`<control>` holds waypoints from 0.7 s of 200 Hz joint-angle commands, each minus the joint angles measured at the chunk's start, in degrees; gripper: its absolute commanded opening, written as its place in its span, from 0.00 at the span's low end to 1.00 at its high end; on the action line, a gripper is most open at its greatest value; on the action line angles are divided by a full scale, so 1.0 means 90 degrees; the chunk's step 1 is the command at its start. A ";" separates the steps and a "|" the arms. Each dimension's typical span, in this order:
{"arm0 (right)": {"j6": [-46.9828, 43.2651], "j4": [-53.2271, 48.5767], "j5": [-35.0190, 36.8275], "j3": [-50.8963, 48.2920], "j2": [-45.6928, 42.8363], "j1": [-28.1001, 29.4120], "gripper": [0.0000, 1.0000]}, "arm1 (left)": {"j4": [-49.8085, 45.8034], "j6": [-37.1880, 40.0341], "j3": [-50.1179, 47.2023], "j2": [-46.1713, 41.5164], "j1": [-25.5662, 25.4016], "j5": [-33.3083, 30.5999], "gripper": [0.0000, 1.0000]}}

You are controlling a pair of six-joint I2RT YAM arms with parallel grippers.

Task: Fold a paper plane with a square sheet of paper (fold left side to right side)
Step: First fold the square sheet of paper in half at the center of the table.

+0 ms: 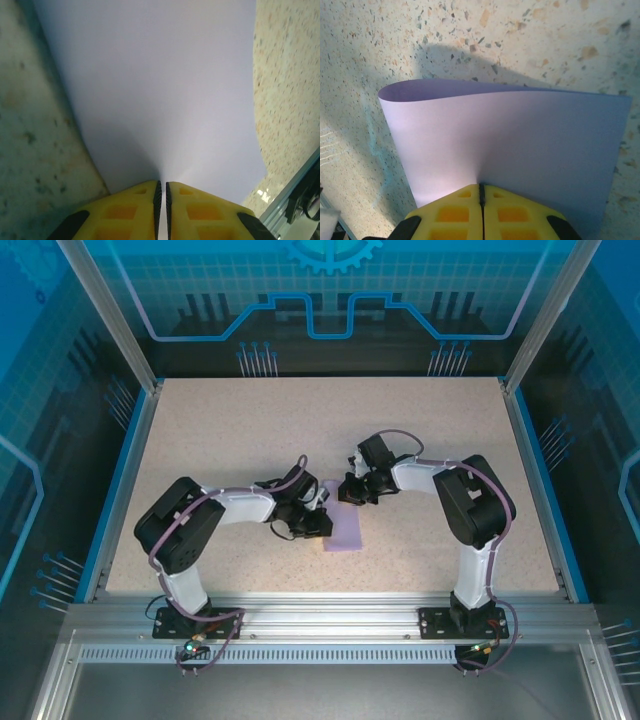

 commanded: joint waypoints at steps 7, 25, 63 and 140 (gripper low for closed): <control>0.0022 -0.0538 0.0579 -0.0057 0.0321 -0.0174 0.06 | -0.0709 -0.0184 -0.0451 -0.0219 -0.0232 0.0084 0.16; 0.0012 -0.0566 0.0596 -0.0047 0.0336 -0.0164 0.06 | -0.0725 -0.0209 -0.0533 -0.0302 -0.0317 0.0085 0.16; 0.0002 -0.0572 0.0584 -0.0043 0.0351 -0.0175 0.06 | -0.0677 -0.0293 -0.0701 -0.0417 -0.0503 0.0092 0.16; -0.0018 -0.0597 0.0574 -0.0007 0.0362 -0.0173 0.06 | -0.0755 -0.0389 -0.0974 -0.0775 -0.0623 -0.0018 0.16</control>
